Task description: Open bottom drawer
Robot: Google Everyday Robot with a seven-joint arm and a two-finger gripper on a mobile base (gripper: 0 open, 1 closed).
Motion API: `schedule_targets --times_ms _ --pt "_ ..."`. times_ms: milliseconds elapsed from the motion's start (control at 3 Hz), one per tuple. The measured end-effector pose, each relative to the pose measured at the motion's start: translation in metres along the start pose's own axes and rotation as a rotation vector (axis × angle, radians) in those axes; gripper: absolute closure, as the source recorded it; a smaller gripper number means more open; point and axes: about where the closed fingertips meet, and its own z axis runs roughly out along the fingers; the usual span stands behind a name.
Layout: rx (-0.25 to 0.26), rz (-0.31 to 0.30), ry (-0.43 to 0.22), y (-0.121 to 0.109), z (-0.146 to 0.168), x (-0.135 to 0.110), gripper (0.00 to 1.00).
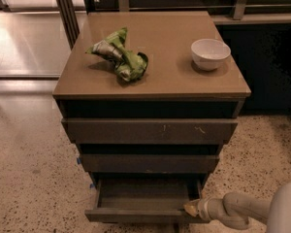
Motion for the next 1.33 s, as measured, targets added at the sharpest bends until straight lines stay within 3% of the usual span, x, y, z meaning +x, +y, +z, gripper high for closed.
schedule_targets --times_ms 1000,1333 --pt "0.013 0.042 -0.012 0.0085 -0.0113 0.0086 1.0" --pt "0.013 0.042 -0.012 0.0085 -0.0113 0.0086 0.81"
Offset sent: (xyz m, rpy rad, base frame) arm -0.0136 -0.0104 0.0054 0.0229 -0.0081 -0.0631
